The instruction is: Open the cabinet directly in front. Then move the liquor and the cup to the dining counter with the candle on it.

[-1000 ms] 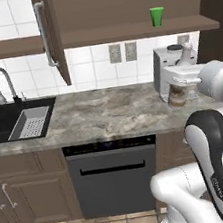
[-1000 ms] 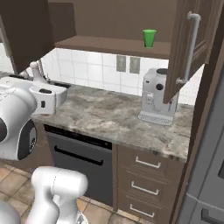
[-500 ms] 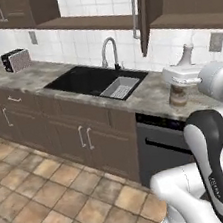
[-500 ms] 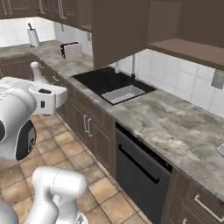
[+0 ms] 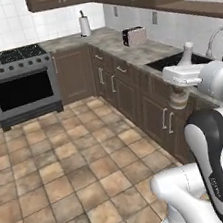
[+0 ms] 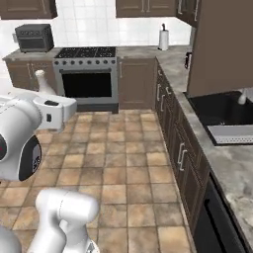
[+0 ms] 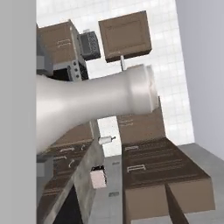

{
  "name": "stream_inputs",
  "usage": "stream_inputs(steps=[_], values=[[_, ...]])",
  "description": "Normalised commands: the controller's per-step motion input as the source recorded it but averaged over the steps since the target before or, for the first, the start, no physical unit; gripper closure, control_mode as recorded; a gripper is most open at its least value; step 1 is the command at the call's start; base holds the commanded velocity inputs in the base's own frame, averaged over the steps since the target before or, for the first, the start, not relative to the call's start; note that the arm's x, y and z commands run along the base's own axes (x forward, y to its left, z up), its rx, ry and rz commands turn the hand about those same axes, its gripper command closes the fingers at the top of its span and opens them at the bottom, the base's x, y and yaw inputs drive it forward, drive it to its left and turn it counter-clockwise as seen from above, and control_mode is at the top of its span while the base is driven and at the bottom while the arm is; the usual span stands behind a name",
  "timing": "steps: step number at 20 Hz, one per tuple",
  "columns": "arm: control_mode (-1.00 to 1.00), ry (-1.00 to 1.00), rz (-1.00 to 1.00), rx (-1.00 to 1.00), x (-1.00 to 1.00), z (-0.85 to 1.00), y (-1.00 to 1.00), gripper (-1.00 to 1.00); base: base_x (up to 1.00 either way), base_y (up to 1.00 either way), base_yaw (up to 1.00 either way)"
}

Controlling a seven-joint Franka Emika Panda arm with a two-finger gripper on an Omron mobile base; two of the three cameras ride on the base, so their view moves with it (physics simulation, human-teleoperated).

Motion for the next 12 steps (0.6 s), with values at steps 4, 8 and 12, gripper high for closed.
stream_inputs(steps=[4,8,12], values=[[1.00,0.00,0.00,0.00,0.00,0.00,0.00,1.00,0.00,0.22,0.85],[1.00,0.00,0.00,0.00,0.00,0.00,0.00,1.00,0.06,0.29,0.77],[1.00,0.00,0.00,0.00,0.00,0.00,0.00,1.00,0.13,0.23,0.63]])
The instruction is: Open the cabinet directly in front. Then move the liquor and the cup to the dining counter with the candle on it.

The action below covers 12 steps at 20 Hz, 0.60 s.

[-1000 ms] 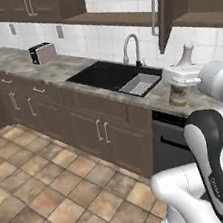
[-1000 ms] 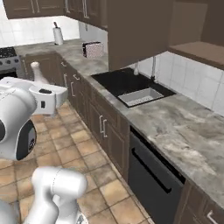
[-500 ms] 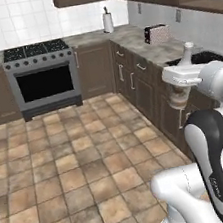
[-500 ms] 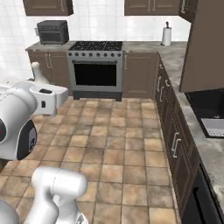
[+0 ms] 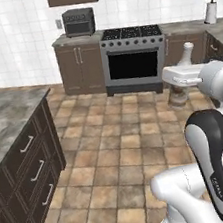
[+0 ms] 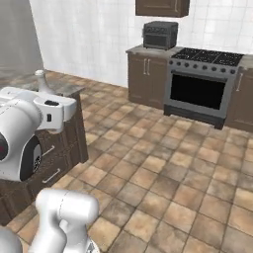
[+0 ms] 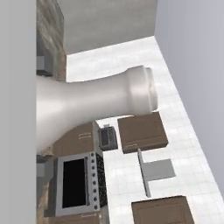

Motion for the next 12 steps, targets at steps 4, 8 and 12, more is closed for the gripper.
stream_inputs(steps=[4,8,12], values=[[1.00,0.00,0.00,0.00,0.00,0.00,0.00,1.00,0.25,0.19,0.64],[1.00,0.00,0.00,0.00,0.00,0.00,0.00,1.00,0.30,0.17,0.65],[1.00,0.00,0.00,0.00,0.00,0.00,0.00,1.00,0.31,0.20,0.66]])
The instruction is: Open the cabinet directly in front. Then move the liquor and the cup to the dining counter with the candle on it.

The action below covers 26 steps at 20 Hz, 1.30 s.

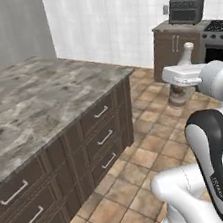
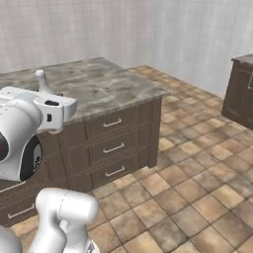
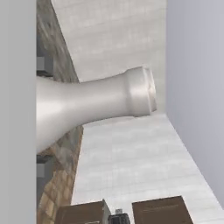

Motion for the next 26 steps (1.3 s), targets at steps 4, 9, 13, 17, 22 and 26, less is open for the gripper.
stream_inputs(steps=[4,9,13,17,22,26], values=[[1.00,0.00,0.00,0.00,0.00,0.00,0.00,1.00,0.31,0.27,0.67],[1.00,0.00,0.00,0.00,0.00,0.00,0.00,1.00,0.37,0.30,0.64],[1.00,0.00,0.00,0.00,0.00,0.00,0.00,1.00,0.48,0.22,0.53],[1.00,0.00,0.00,0.00,0.00,0.00,0.00,1.00,0.70,-0.10,0.07],[1.00,0.00,0.00,0.00,0.00,0.00,0.00,1.00,0.94,0.00,0.08],[1.00,0.00,0.00,0.00,0.00,0.00,0.00,1.00,0.98,0.00,0.17]])
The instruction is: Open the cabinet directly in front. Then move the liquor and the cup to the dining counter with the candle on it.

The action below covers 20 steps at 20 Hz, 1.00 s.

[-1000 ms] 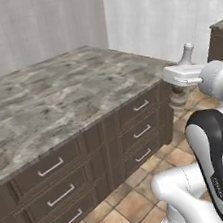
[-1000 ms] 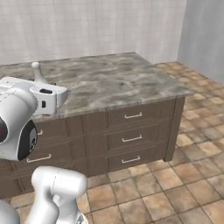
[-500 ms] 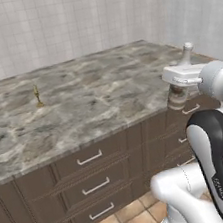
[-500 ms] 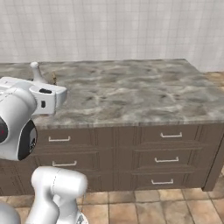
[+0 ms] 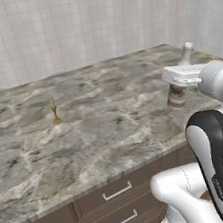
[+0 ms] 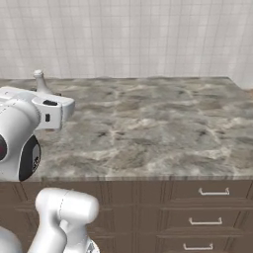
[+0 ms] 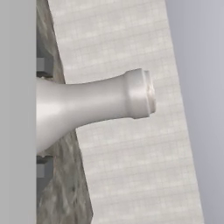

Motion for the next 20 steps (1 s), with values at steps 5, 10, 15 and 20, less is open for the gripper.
stream_inputs(steps=[5,10,15,20], values=[[1.00,0.00,0.00,0.00,0.00,0.00,0.00,1.00,0.37,-0.11,0.39],[1.00,0.00,0.00,0.00,0.00,0.00,0.00,1.00,-0.02,-0.08,0.04],[1.00,0.00,0.00,0.00,0.00,0.00,0.00,1.00,-0.07,-0.24,0.00],[-1.00,0.02,0.00,0.00,0.21,0.00,-0.03,1.00,0.00,-0.01,0.00]])
